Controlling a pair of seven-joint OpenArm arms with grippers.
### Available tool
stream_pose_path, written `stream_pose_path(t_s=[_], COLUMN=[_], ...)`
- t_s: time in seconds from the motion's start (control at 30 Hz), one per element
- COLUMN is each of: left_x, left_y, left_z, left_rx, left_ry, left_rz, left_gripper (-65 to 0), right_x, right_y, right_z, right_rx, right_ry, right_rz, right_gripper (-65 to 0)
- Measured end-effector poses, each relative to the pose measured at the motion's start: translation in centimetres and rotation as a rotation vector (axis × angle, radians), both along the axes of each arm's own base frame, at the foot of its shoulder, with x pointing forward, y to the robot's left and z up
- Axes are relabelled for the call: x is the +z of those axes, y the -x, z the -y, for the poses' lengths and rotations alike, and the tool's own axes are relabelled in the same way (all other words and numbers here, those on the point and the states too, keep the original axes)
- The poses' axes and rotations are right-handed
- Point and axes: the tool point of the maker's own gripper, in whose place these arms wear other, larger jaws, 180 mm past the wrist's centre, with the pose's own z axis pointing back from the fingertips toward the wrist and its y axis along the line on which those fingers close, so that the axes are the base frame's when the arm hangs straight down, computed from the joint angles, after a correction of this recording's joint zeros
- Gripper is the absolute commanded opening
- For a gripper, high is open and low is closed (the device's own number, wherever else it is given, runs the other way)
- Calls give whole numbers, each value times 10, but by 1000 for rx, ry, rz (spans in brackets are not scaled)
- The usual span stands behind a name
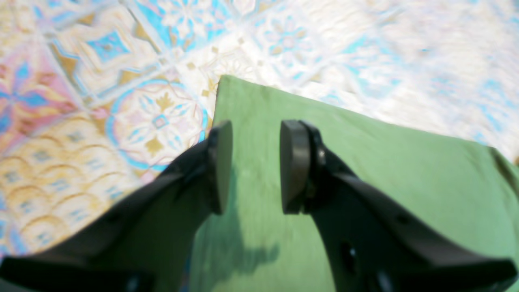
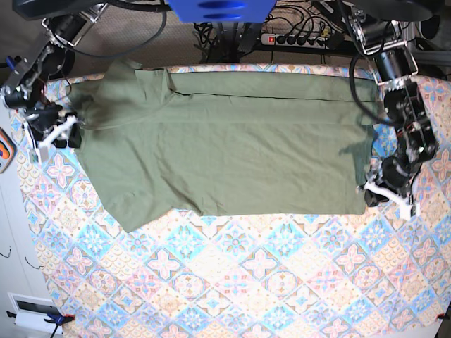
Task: Layout the t-shirt on the table in an organized manner, then fold the t-shirt properly
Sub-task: 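Move both grippers to the shirt's hem edge and grasp it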
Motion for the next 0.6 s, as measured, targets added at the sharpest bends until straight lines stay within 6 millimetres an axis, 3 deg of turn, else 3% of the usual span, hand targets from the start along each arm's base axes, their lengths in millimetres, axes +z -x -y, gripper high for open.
stream_pose_path(t_s=[0.13,0.3,0.5,0.6], left_x=[-31,-56,-77,-80], left_y=[-14,-31,-40,-42], left_z=[-16,2,-9,-11], left_rx=[60,32,89,99], left_ry=[-13,19,36,38], left_rz=[-46,-58,-76,-68], left_gripper=[-450,-438,-274,-224], right_x=[-1,10,10,9], right_y=[-12,-32,-36,-35], right_z=[2,4,2,2], right_rx=[17,32,46,45], right_ry=[92,150,173,176], right_rz=[-34,-15,-26,-29], right_gripper=[-410,-410,-409,-409])
